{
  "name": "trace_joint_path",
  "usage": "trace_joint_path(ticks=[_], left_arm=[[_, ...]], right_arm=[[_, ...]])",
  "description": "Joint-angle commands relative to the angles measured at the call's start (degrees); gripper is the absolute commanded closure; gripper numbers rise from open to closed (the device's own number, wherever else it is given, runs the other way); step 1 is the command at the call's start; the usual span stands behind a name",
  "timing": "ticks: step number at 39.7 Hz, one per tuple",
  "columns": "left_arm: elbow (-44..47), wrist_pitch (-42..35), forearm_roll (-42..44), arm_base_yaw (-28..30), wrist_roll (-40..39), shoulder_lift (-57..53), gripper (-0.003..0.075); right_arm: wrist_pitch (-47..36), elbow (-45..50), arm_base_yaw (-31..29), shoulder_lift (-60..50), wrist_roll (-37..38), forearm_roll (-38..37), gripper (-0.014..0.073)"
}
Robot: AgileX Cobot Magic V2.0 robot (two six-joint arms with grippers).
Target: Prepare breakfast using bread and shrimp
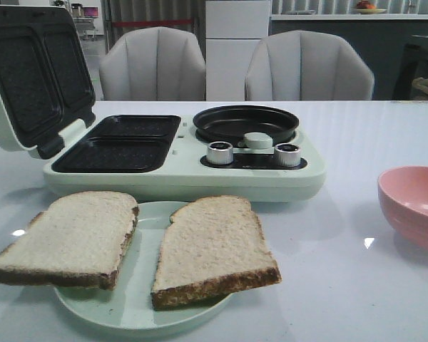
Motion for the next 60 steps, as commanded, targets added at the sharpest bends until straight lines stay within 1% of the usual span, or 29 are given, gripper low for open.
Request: trace_joint_path(ticks=[1, 8, 13, 17, 24, 28, 33, 36, 40, 42, 46, 49, 52, 54, 60], left_arm=[[0.37, -4.67, 0.03, -0.50, -0.47, -1.24, 0.0621], [0.28, -6.98, -0.11, -0.50, -0.47, -1.24, 0.0621], [-2.27, -9.46, -3.68, -0.50, -0.47, -1.24, 0.0621], [-7.01, -9.25, -3.06, -0.50, -0.47, -1.01, 0.0621], [-16.95, -7.23, -2.74, -0.50, -0.47, -0.94, 0.0621], [-23.37, -3.45, -2.74, -0.50, -0.47, -0.80, 0.0621], [-32.05, 1.47, -2.62, -0.50, -0.47, 2.10, 0.0621], [-36.81, 5.71, -2.62, -0.50, -0.47, 5.66, 0.0621], [-41.94, 14.50, -2.62, -0.50, -0.47, 10.96, 0.0621], [-42.40, 17.39, -2.62, -0.50, -0.47, 12.95, 0.0621], [-42.19, 23.68, -2.62, -0.50, -0.47, 17.30, 0.0621], [-40.94, 27.23, -2.88, -0.50, -0.47, 21.07, 0.0621], [-39.75, 30.37, -2.98, -0.50, -0.47, 23.30, 0.0621], [-38.59, 31.16, -2.98, -0.50, -0.47, 24.87, 0.0621], [-35.36, 30.39, -3.82, -0.50, -0.47, 28.20, 0.0621]], right_arm=[[-5.16, -0.96, 0.10, -1.34, -0.48, -0.41, 0.0547], [-5.87, -1.14, 0.10, -1.34, -0.48, -0.41, 0.0547], [-4.75, -3.49, 0.10, -1.34, -0.31, -0.35, 0.0547], [-2.18, -8.42, 0.10, -1.34, -0.31, -0.35, 0.0547], [4.78, -20.22, 0.10, -1.05, -0.31, -0.40, 0.0547], [7.99, -26.67, 0.10, 0.81, -0.31, -0.40, 0.0547], [12.61, -35.11, 0.10, 6.08, -0.31, -0.40, 0.0547], [16.36, -39.69, 0.10, 10.87, -0.31, -0.40, 0.0547], [21.80, -43.26, 0.10, 16.77, -0.31, -0.40, 0.0547], [23.20, -43.16, 0.10, 18.75, -0.31, -0.40, 0.0547], [29.86, -43.02, 0.10, 23.34, -0.31, -0.40, 0.0547], [35.24, -42.90, 0.10, 27.23, -0.31, -0.40, 0.0547], [38.03, -42.22, 0.10, 29.88, -0.31, -0.40, 0.0547], [38.58, -41.27, 0.10, 31.44, -0.31, -0.40, 0.0547], [39.68, -39.60, 0.10, 34.55, -0.31, -0.40, 0.0547]])
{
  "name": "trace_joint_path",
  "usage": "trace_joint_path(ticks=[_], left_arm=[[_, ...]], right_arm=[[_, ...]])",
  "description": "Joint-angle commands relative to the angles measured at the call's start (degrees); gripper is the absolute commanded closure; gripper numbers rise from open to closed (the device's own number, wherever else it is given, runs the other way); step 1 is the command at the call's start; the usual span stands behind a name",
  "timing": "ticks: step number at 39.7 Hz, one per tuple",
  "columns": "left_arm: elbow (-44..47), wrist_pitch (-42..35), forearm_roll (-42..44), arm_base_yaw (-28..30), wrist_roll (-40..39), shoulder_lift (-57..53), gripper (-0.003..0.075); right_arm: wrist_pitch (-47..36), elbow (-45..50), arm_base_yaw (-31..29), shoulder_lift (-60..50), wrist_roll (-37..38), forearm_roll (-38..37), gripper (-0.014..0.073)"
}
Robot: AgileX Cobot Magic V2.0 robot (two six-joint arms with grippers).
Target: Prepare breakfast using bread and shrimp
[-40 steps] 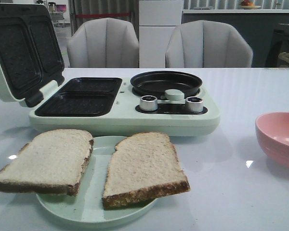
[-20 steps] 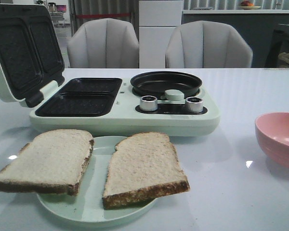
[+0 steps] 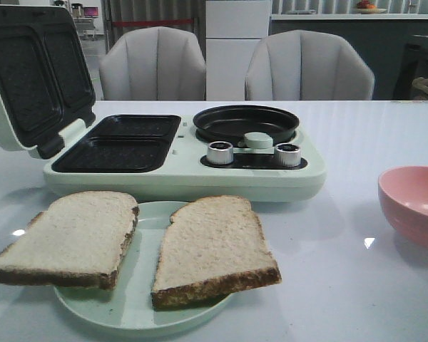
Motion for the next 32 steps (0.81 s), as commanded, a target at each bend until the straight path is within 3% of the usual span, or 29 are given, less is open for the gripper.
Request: trace_joint_path(ticks=[1, 5, 10, 12, 22, 32], left_arm=[[-0.55, -4.29, -1.18, -0.37, -0.47, 2.11, 0.0620], [-0.52, -4.55, -1.18, -0.37, -0.47, 3.36, 0.0562], [-0.52, -4.93, -1.18, -0.37, -0.47, 3.69, 0.0241], [-0.52, -4.93, -1.08, -0.37, -0.47, 3.72, 0.0153], [-0.52, -6.30, -2.27, -1.74, 6.28, 3.84, 0.0160], [-0.43, -6.09, -1.70, -13.48, 16.47, 7.45, 0.0160]], right_arm=[[-3.48, -1.03, 0.10, 1.38, -0.31, -0.40, 0.0545], [-3.56, -0.82, 0.10, 1.37, -0.31, -0.40, 0.0428], [-4.01, -0.82, 0.10, 1.37, -0.31, -0.40, 0.0142], [-4.01, -0.82, 0.10, 1.37, -0.31, -0.40, 0.0081], [-5.74, -0.82, 0.10, 1.37, -0.31, -0.40, 0.0076], [-6.06, -0.82, 0.10, 1.37, -0.31, -0.40, 0.0076]])
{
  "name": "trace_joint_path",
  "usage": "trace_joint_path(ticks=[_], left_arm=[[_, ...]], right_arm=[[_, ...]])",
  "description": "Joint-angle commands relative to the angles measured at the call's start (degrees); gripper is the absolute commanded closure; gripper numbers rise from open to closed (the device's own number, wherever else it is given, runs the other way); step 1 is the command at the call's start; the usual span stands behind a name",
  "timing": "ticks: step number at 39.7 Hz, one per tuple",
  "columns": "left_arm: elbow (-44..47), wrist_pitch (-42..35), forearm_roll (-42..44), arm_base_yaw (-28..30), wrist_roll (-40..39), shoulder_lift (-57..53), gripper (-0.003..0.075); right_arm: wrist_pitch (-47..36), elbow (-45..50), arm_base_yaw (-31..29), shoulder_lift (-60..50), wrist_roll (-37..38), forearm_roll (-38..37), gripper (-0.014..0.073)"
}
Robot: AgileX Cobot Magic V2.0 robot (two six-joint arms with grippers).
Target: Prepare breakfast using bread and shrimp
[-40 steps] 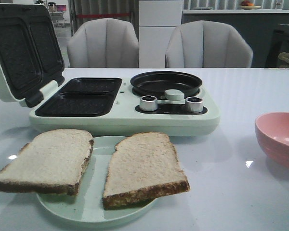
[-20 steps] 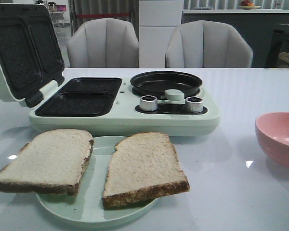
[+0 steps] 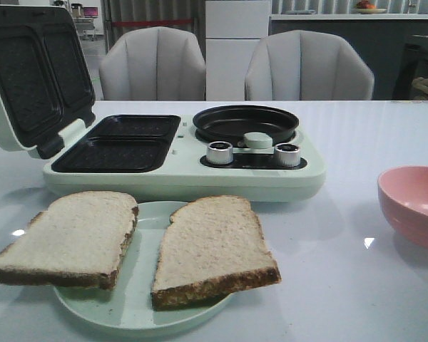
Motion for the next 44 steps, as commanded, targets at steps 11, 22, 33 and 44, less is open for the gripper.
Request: trace_joint_path(ticks=[11, 22, 33, 44], left_arm=[[1.53, -7.04, 10.06, -20.87, 4.99, 13.47, 0.0160], [2.62, -8.32, 28.87, -34.81, -7.93, 27.65, 0.0160], [2.62, -6.28, 56.45, -39.03, -34.38, 40.79, 0.0160], [2.52, -4.54, 73.76, -39.03, -48.83, 46.97, 0.0160]], right_arm=[[-4.38, -1.49, 0.10, 0.55, -0.31, -0.40, 0.0076], [-4.32, -1.49, 0.10, 0.55, -0.31, -0.40, 0.0076], [-4.32, -1.49, 0.10, 0.55, -0.31, -0.40, 0.0076], [-4.32, -1.49, 0.10, 0.55, -0.31, -0.40, 0.0076]])
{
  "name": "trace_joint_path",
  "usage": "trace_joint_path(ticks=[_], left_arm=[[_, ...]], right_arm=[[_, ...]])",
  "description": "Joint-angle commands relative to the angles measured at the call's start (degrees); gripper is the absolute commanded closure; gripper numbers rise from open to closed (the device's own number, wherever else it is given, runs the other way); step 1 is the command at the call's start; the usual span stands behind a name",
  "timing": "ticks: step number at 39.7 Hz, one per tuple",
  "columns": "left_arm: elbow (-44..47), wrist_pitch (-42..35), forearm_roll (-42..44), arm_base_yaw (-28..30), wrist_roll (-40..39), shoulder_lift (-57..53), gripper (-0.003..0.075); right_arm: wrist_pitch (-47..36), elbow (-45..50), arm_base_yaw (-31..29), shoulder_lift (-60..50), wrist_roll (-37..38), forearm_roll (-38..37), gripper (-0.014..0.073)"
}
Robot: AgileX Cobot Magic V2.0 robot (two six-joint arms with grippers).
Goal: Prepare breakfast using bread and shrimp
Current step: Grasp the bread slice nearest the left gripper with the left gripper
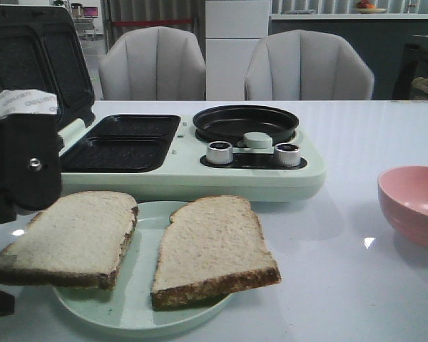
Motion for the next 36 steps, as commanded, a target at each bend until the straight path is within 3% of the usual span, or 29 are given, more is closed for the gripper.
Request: trace_joint_path(ticks=[1, 13, 19, 36], left_arm=[[-1.53, 0.44, 7.15, -0.53, -3.94, 0.50, 0.0160], [-1.53, 0.67, 16.89, -0.53, -8.00, 6.13, 0.0182], [-1.53, 2.03, 22.50, -0.53, -14.91, 8.38, 0.0261], [-1.53, 1.76, 23.74, -0.53, -15.14, 10.30, 0.0548]], right_arm=[[-4.32, -1.49, 0.10, 0.55, -0.31, -0.40, 0.0076], [-4.32, -1.49, 0.10, 0.55, -0.31, -0.40, 0.0076], [-4.32, -1.49, 0.10, 0.55, -0.31, -0.40, 0.0076], [-4.32, -1.49, 0.10, 0.55, -0.31, -0.40, 0.0076]])
